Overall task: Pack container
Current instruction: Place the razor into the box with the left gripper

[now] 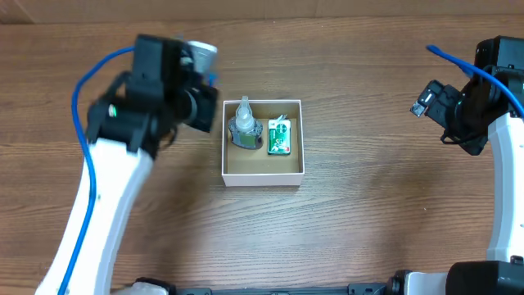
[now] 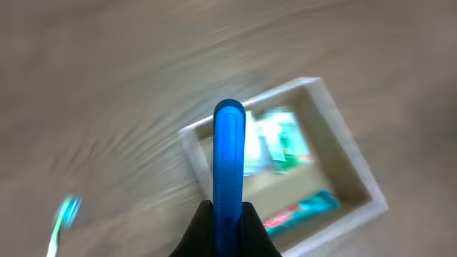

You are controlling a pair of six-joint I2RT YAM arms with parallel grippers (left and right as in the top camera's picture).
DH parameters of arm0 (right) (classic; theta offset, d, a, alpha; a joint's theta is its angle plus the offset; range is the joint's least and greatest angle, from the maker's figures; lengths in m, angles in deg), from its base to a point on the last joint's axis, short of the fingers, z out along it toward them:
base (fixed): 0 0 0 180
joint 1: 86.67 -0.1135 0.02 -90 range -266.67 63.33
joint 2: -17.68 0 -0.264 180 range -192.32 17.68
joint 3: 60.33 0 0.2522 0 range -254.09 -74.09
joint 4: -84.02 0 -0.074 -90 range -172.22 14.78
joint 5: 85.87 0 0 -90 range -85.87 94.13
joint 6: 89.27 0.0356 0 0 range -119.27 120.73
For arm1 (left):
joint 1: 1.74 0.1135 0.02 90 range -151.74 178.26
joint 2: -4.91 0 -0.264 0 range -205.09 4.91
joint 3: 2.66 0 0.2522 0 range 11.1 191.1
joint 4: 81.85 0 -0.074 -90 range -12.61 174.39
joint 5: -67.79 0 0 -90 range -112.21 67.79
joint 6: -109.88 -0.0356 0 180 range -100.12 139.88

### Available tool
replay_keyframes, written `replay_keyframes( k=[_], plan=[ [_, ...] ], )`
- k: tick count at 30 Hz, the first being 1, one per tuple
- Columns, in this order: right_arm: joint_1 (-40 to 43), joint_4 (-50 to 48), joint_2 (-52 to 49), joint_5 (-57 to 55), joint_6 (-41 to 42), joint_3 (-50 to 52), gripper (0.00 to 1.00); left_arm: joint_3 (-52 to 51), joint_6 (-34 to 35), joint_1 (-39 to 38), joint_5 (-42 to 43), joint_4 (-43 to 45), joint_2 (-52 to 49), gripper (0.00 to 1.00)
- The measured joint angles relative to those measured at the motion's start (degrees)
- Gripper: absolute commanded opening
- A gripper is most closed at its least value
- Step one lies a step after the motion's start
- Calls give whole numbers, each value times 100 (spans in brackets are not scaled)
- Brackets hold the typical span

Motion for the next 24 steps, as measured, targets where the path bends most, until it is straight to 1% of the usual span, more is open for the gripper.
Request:
replay_keyframes(
  k=[3, 6, 12, 14, 16, 17, 18, 19, 20, 22, 24],
  plan=[
    [-2, -17, 0, 0, 2, 0, 100, 7, -393, -588, 101, -55, 72, 4],
    [-2, 28, 0, 0, 2, 0, 100, -101, -656, -1064, 116, -52, -258, 4],
    [-2, 46, 0, -2, 2, 0, 100, -203, -800, -1296, 116, -42, -1244, 4],
    [0, 50, 0, 0, 2, 0, 100, -234, -813, -1327, 92, -31, -1589, 7],
    [-2, 48, 0, -2, 0, 0, 100, -240, -824, -1327, 74, -26, -1893, 15],
    [-2, 46, 0, -2, -2, 0, 100, -243, -852, -1325, 66, -17, -2004, 33],
    [-2, 46, 0, 0, 0, 0, 100, -245, -835, -1325, 52, -7, -2142, 57],
    [-2, 44, 0, 0, 0, 0, 100, -245, -870, -1325, 39, -2, -2247, 68],
    [-2, 44, 0, -2, 0, 0, 100, -245, -868, -1325, 33, 0, -2337, 71],
    [-2, 46, 0, 0, 0, 0, 100, -245, -863, -1327, 37, 0, -2446, 82],
    [0, 37, 0, 2, 0, 0, 100, -245, -872, -1340, 33, -24, -2492, 100]
  ],
)
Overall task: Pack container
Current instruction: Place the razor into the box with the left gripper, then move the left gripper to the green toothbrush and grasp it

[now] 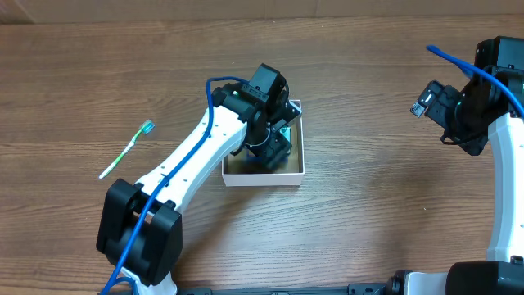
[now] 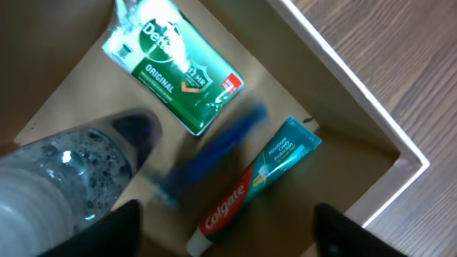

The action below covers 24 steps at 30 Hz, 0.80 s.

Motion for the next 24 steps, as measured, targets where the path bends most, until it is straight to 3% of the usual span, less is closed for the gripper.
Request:
replay_keyframes(
  k=[6, 12, 17, 24],
  plan=[
    [-2, -20, 0, -9, 2, 0, 100, 601, 363, -125, -160, -688, 116, 100],
    [-2, -15, 0, -20, -4, 0, 100, 1285, 1261, 46, -1375, -994, 1198, 100],
    [-2, -20, 0, -24, -28, 0, 100, 1438, 1956, 1460, -2173, -1351, 2103, 100],
    [-2, -57, 0, -26, -66, 0, 100, 1137, 2243, 3681, -1891, -1239, 1659, 100]
  ],
)
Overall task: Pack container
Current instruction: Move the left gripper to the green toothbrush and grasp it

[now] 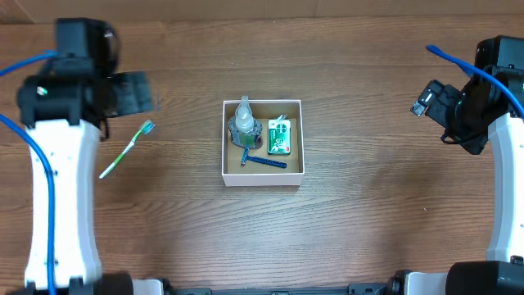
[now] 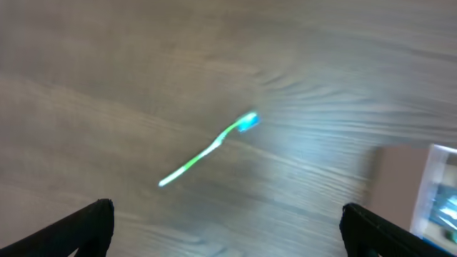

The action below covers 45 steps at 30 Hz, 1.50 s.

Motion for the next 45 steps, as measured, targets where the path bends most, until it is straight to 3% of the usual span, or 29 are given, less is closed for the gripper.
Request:
replay_keyframes(
  k=[7, 26, 29, 33, 38, 45],
  plan=[
    [0, 0, 0, 0, -9, 0, 100, -752, -66, 935, 356, 586, -1152, 100],
    [0, -24, 0, -2, -70, 0, 100, -1423, -1248, 970, 498, 1635, -3056, 100],
    [0, -22, 0, -2, -92, 0, 100, -1421, -1305, 973, 557, 1685, -3082, 88],
    [0, -28, 0, -2, -98, 0, 100, -1421, -1342, 970, 608, 1690, -3091, 49],
    [2, -31, 0, 0, -111, 0, 100, -1421, -1434, 970, 610, 1631, -3104, 21],
    [0, -46, 0, -2, -133, 0, 100, -1421, -1427, 970, 625, 1574, -3115, 5]
  ],
)
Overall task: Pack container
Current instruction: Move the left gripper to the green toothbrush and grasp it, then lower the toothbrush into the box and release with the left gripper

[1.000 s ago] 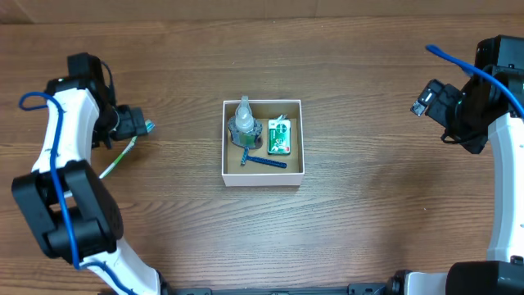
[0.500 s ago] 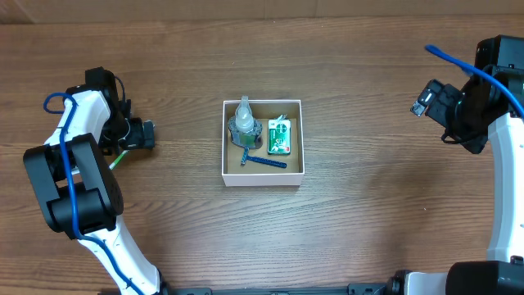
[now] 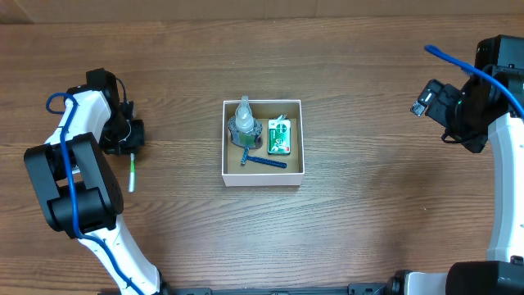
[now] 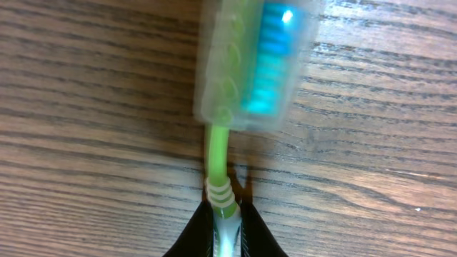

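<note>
A white box (image 3: 263,174) sits mid-table holding a clear bottle (image 3: 243,124), a green soap packet (image 3: 279,137) and a blue razor (image 3: 264,161). At the far left lies a green toothbrush (image 3: 131,175) with a capped blue-bristled head (image 4: 257,61). My left gripper (image 4: 226,227) is shut on the toothbrush handle, low over the wood (image 3: 127,138). My right gripper (image 3: 432,100) hangs at the far right, away from everything; its jaws cannot be made out.
The wooden table (image 3: 368,213) runs around the box. The box's inside beside the razor and soap shows bare brown floor (image 3: 246,170). The left arm's white links stretch along the table's left edge.
The left gripper was open, high above the toothbrush on the left. Now it is down at the table and shut on the toothbrush handle. The toothbrush lies more upright in the overhead view.
The left gripper first held the blue razor beside the box. Then it was inside the box with jaws open and the razor lying by the toothpaste. Then it was open over the toothbrush at left, and now grips it.
</note>
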You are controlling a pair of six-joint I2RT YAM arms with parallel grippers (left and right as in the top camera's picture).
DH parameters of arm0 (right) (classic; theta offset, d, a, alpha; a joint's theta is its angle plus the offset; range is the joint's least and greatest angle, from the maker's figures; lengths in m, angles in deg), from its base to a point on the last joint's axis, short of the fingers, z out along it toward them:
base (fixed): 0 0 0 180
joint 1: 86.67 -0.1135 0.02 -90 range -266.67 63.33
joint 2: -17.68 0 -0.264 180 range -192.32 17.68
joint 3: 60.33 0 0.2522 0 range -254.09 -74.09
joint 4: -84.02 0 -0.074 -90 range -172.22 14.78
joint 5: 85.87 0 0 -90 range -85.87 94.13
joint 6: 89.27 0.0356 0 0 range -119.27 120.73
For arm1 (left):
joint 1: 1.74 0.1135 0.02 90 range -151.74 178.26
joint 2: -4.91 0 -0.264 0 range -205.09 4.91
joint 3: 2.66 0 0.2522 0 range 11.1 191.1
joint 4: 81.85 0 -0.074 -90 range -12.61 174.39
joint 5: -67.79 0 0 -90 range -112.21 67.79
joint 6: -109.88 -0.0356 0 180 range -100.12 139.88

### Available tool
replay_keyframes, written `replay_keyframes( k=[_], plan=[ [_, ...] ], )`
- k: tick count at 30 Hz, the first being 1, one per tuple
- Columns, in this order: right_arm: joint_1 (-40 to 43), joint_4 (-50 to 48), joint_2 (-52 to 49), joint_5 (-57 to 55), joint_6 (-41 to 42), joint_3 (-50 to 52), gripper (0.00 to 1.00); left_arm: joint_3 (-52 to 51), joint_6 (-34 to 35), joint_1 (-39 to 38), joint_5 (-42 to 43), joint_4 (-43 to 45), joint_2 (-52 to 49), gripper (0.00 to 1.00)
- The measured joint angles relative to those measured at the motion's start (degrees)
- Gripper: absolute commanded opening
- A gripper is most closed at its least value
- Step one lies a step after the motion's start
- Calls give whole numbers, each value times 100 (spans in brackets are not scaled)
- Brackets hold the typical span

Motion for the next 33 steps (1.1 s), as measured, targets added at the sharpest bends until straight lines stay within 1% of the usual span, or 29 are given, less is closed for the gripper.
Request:
replay_keyframes(
  k=[1, 14, 19, 22, 27, 30, 33],
  plan=[
    [0, 2, 0, 0, 0, 0, 100, 0, 2, 0, 0, -4, 0, 4],
    [2, 0, 0, 0, 0, 0, 100, 2, -2, -11, 2, -15, 2, 4],
    [0, 0, 0, 0, -2, 0, 100, 2, -4, -11, 229, -168, 168, 4],
    [0, 4, 0, 0, 0, 0, 100, 2, -2, -13, 468, -175, 654, 4],
    [2, 2, 0, 0, -4, 0, 100, 20, -7, -177, 1016, -262, 2168, 4],
    [0, 0, 0, 2, -2, 0, 100, 68, -66, -605, 1222, -262, 3077, 4],
    [0, 0, -2, 2, -4, 0, 100, 90, -271, -1342, 1316, -184, 3689, 4]
  ],
)
